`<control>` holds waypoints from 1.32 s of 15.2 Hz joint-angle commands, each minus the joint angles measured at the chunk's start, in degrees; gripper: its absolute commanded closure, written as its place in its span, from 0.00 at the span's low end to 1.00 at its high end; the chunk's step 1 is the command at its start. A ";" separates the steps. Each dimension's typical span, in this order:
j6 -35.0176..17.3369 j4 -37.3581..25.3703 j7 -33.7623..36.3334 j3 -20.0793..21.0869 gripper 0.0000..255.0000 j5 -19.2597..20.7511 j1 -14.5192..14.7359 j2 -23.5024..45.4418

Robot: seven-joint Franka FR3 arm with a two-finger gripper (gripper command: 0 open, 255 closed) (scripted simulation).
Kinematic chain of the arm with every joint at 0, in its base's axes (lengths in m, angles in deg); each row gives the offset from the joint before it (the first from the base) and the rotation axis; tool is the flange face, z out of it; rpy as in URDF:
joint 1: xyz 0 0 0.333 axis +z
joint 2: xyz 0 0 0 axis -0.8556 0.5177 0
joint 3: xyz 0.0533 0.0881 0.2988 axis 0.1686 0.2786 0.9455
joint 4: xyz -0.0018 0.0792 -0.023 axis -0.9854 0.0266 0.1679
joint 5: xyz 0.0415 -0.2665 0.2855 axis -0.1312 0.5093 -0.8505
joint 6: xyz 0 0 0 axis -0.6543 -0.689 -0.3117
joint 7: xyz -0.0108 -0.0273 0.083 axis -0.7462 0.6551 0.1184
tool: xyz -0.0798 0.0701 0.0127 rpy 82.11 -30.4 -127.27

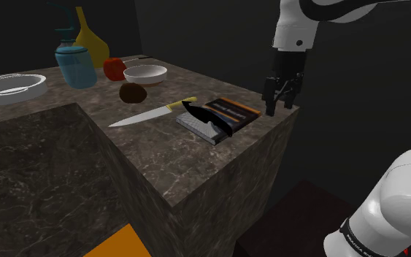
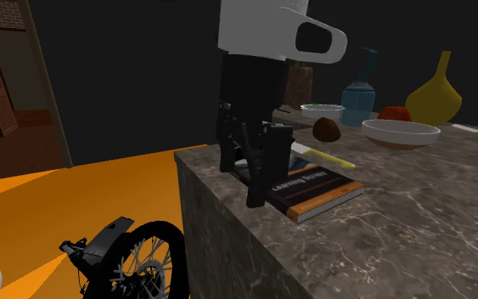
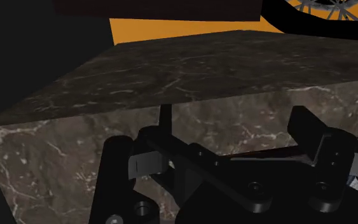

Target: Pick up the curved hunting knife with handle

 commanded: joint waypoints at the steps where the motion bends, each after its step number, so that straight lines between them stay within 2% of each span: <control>1: -0.96 -2.57 1.73 2.23 0.00 -0.69 0.92 3.11; 7: -3.39 -11.32 6.70 8.38 0.00 -0.81 2.89 13.29; 13: -4.25 -22.17 12.35 14.27 0.00 1.73 4.60 24.57; 20: -8.87 -18.10 12.51 14.70 0.00 1.81 4.85 25.12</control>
